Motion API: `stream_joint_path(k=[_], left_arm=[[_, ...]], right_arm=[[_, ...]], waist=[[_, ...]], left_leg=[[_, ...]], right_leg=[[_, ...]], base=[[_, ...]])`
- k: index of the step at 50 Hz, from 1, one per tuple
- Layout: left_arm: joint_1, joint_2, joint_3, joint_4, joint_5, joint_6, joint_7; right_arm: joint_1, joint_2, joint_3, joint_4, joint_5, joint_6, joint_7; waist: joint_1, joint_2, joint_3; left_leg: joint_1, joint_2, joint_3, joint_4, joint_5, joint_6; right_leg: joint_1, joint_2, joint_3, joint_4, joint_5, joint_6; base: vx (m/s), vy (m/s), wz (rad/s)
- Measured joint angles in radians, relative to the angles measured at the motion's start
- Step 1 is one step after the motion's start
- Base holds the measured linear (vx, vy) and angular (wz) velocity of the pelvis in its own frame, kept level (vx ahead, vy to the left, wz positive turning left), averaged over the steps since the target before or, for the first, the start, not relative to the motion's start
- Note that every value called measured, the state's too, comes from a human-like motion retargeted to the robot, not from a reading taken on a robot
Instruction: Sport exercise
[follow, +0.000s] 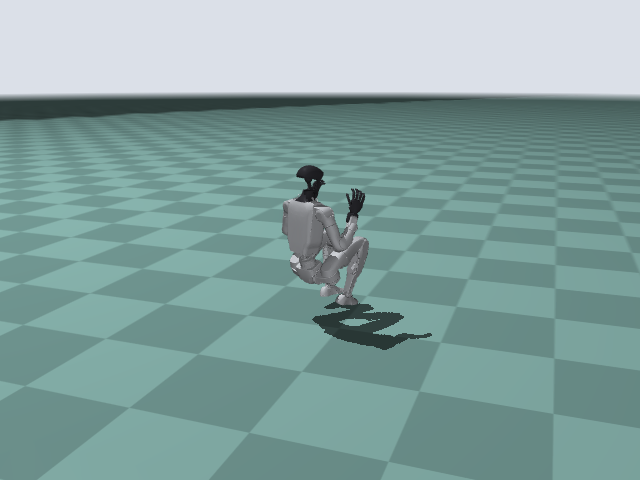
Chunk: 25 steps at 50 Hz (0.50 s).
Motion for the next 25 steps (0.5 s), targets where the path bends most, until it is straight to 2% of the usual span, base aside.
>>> stream_joint_path(k=[5, 10, 15, 25], left_arm=[[-0.001, 0.067, 0.060, -0.051, -0.003, 0.009, -0.045], [-0.033, 0.125, 0.050, -0.073, 0.009, 0.019, -0.078], [-0.024, 0.137, 0.010, -0.066, 0.029, 0.041, -0.131], [0.103, 0.076, -0.078, -0.026, 0.084, 0.104, -0.301]], right_arm=[[0.013, 0.007, -0.075, 0.020, 0.032, 0.000, -0.003], [-0.017, -0.003, -0.082, 0.030, 0.047, -0.001, -0.008], [-0.030, -0.002, -0.027, 0.043, 0.066, -0.002, 0.030], [-0.021, 0.065, 0.148, 0.035, 0.145, 0.003, 0.220]], waist=[[-0.039, 0.002, -0.055], [-0.053, -0.009, -0.089], [-0.042, -0.032, -0.099], [0.004, -0.065, -0.092]], left_leg=[[0.029, -0.014, 0.011, -0.023, 0.002, -0.019], [0.056, -0.041, 0.014, -0.038, 0.021, -0.043], [0.090, -0.076, 0.014, -0.057, 0.045, -0.074], [0.135, -0.136, 0.002, -0.084, 0.059, -0.128]], right_leg=[[0.030, 0.007, 0.012, -0.018, -0.008, -0.001], [0.063, 0.019, 0.032, -0.033, -0.012, -0.007], [0.100, 0.031, 0.058, -0.044, -0.026, -0.028], [0.146, 0.033, 0.097, -0.060, -0.050, -0.070]], base=[[0.00, 0.09, -0.30], [-0.01, 0.08, -0.29], [-0.02, 0.05, -0.23], [0.00, 0.01, -0.04]])
